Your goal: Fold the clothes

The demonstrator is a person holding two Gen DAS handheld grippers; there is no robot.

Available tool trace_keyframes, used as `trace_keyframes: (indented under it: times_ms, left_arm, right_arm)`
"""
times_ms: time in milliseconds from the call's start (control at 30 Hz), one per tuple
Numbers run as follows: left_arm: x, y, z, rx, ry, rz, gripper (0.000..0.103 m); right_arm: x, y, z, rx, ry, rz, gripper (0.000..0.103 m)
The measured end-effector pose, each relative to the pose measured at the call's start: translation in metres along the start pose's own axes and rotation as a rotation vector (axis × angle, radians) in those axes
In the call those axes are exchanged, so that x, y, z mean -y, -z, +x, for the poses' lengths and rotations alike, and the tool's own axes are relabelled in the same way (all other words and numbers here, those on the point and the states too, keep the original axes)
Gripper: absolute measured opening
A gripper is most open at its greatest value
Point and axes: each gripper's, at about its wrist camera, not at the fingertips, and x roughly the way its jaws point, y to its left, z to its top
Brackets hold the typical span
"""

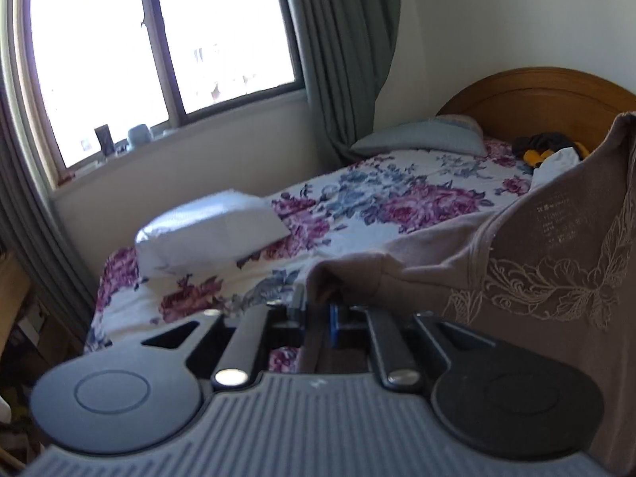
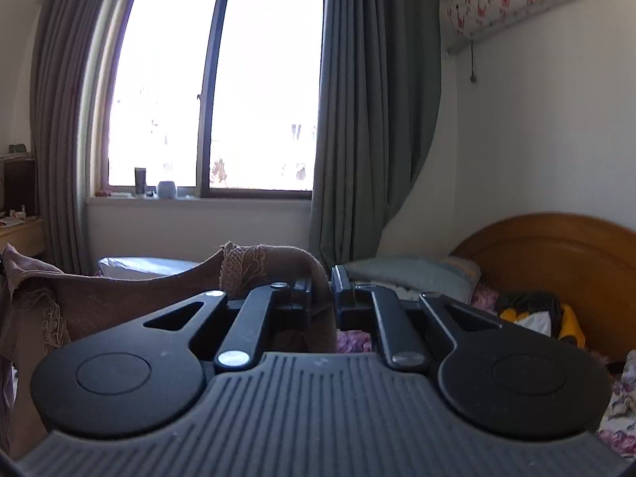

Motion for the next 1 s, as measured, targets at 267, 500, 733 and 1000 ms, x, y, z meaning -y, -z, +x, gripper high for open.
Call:
trace_keyframes:
  times_ms: [267, 500, 733, 1000]
  left_arm:
    - [-0.042, 0.077, 0.120, -0.213, 0.031, -0.211, 0.051]
    - [-0.080, 0.207, -0.071, -0.073, -0.004, -0.238, 0.084]
    - [-0.106, 0.330, -0.175, -0.110, -0.056, -0.355, 0.090]
    - [-0.127, 0.354, -0.202, -0.157, -0.080, -0.459, 0.090]
  right_arm:
    - [0.010, 0.179, 0.102, -0.174, 0.030, 0.264, 0.078]
    - [0.028, 0.263, -0.030, -0.168, -0.043, 0.342, 0.079]
    - [-0.104, 0.290, -0.143, -0.177, -0.374, 0.071, 0.079]
    - [-0.305, 0.306, -0.218, -0.319, -0.742, -0.172, 0.079]
